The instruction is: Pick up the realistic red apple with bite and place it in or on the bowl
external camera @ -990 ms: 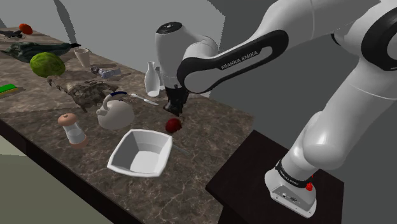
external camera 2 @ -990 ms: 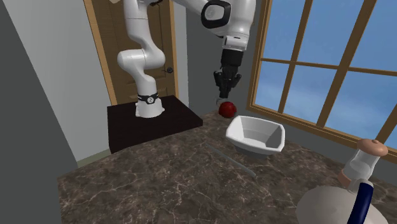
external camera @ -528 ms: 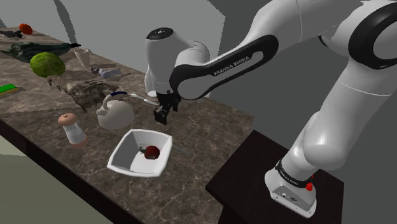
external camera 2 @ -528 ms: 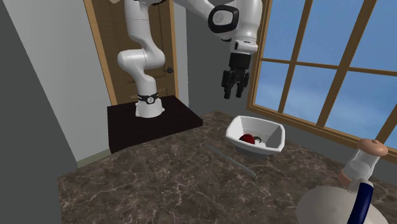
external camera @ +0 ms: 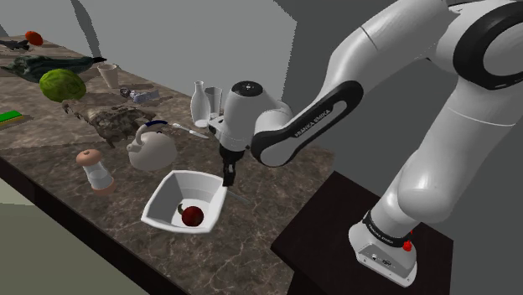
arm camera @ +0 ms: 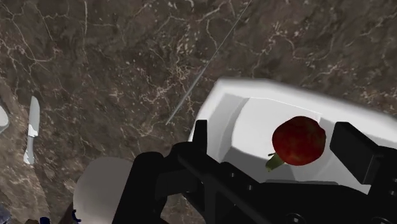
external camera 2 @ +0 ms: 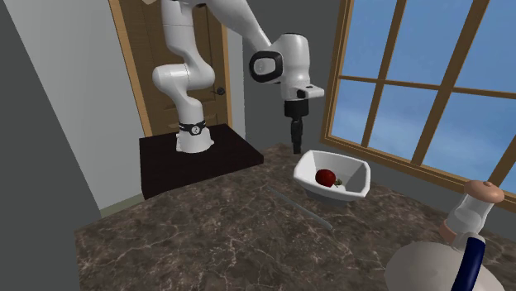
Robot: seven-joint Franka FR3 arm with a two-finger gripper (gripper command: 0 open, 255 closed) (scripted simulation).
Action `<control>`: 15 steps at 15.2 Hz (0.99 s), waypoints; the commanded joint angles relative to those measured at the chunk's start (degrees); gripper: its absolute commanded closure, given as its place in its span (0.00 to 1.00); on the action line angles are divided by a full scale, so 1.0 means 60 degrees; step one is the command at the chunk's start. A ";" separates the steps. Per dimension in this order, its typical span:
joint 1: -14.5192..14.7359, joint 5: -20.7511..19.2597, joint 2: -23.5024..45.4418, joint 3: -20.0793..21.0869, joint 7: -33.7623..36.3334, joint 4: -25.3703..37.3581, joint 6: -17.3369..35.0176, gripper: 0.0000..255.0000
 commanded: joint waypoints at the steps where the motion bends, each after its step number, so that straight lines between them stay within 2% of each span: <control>1: -0.0008 -0.0236 0.0232 -0.0048 -0.0060 -0.0074 0.0347 0.00; 6: 0.0122 -0.0980 0.0883 -0.0302 0.0474 0.0038 0.0784 0.00; 13: 0.0124 -0.0979 0.0883 -0.0304 0.0473 0.0038 0.0784 0.00; 14: 0.0124 -0.0979 0.0883 -0.0305 0.0472 0.0038 0.0784 1.00; 15: 0.0124 -0.0979 0.0883 -0.0305 0.0472 0.0038 0.0784 1.00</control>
